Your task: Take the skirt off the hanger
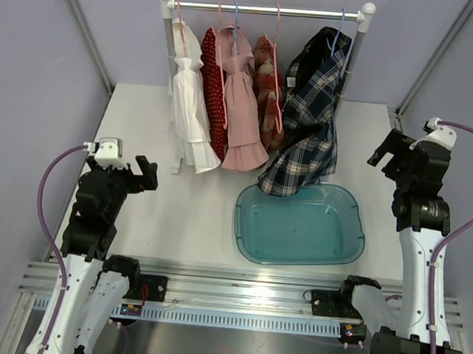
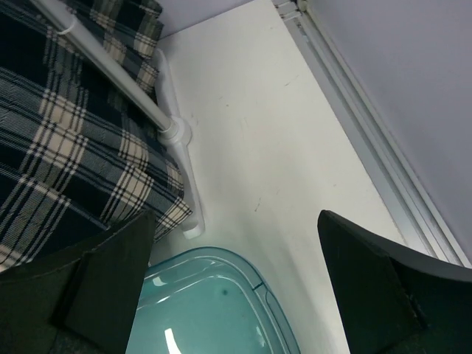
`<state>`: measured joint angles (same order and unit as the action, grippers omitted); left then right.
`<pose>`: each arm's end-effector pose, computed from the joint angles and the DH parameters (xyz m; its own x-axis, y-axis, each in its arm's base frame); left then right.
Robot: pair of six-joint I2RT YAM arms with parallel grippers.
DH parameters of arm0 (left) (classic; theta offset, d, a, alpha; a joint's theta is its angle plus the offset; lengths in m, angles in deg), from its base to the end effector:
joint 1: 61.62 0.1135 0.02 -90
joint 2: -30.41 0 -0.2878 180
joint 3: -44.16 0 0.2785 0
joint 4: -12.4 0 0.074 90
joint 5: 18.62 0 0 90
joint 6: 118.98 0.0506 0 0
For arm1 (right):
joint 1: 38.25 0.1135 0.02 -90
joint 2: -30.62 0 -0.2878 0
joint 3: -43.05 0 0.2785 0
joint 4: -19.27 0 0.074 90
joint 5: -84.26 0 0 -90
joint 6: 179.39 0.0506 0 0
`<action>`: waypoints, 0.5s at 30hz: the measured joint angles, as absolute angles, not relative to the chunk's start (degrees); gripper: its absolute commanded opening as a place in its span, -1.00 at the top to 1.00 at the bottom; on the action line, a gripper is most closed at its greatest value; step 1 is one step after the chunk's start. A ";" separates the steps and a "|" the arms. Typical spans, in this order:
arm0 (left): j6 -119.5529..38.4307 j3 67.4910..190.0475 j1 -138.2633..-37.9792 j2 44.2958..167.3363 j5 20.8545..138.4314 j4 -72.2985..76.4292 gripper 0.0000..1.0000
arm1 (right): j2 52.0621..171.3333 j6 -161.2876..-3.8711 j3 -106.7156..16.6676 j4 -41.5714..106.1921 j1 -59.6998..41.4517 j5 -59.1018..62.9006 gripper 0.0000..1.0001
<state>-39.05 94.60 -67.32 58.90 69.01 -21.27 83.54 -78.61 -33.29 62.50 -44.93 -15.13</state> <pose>0.1468 -0.0126 0.3296 -0.2093 -0.1547 -0.9655 0.0227 0.9864 -0.1629 0.2162 -0.0336 0.4118 -0.2807 0.2187 -0.9346 0.3255 0.9377 0.1217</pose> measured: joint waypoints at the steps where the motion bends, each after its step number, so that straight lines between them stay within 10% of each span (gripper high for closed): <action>1: -39.05 94.60 -67.32 58.90 69.10 -21.27 -0.98 | 83.57 -79.24 -33.62 63.03 -44.93 -14.15 -0.99; 15: -39.02 94.60 -67.32 58.90 69.36 -21.23 -0.98 | 91.37 -97.49 -55.36 74.76 -44.34 34.68 -0.99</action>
<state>-39.02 94.60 -67.32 58.90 69.36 -21.23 91.37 -97.49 -55.36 74.76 -44.34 34.68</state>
